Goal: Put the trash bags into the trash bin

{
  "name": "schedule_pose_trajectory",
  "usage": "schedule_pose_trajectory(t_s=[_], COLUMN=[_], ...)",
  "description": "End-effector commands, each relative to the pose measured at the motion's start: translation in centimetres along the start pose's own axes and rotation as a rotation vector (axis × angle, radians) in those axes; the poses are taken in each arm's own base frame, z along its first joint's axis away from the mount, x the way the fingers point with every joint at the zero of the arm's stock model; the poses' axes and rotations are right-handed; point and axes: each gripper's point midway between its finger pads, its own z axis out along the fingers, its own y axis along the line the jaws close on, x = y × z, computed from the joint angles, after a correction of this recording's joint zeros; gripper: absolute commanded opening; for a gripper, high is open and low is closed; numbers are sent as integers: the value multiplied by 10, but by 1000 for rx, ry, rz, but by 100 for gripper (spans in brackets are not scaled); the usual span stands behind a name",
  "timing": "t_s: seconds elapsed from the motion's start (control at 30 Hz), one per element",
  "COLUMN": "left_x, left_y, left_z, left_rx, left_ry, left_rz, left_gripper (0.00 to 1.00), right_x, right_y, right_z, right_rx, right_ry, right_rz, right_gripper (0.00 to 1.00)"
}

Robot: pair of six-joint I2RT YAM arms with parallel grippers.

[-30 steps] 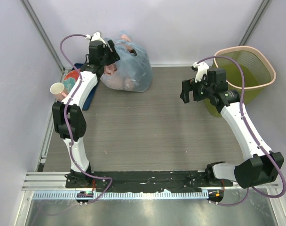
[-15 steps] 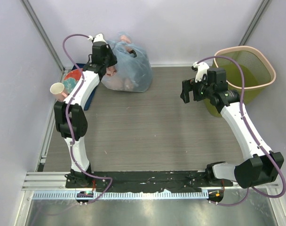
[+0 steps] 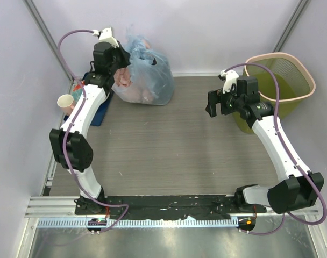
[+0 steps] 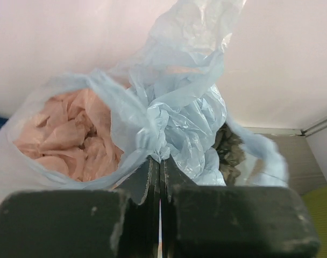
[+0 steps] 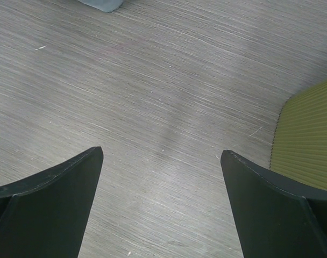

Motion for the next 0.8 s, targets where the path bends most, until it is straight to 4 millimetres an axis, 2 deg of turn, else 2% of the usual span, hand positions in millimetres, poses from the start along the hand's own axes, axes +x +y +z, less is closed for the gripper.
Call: schedule_pose_trajectory(t_s=[0.0, 0.23, 0.27, 0.43, 0.47, 0.53, 0.57, 0.67, 0.7, 0.73, 0.77], left_x=[-47, -84, -97, -131, -142, -144, -152, -143, -149, -142, -135], left_y=[-26, -29, -33, -47, -50, -55, -59, -68, -71, -71, -80], left_z=[-32, -60, -70, -106, -119, -131, -147, -167, -183, -187, -194], left_rx=[107, 95, 103, 135, 140, 159, 169, 226, 240, 250, 307], left_ry=[-131, -233, -263, -341, -365, -349, -367, -321, -338, -312, -287], left_rz=[104, 198, 210, 265, 275, 290, 294, 303, 301, 302, 311], left_gripper=[0, 0, 0, 0, 0, 0, 0, 0, 0, 0, 0], right_x=[-28, -31, -33, -47, -49, -59, -62, -78, -86, -90, -93], right_y=[6, 16, 21, 32, 33, 34, 37, 44, 47, 54, 58], right_z=[-5, -8, -9, -14, -15, -15, -16, -19, -22, -22, -23], right_rx=[-33, -98, -125, -191, -199, -210, -230, -255, -260, -282, -298], right_ry=[-70, -70, -76, -111, -117, -132, -140, -174, -194, -202, -210], right_rz=[-30, -47, -60, -107, -115, -135, -146, -203, -233, -255, -270], right_gripper=[98, 98, 98, 98, 98, 98, 98, 99, 99, 99, 99])
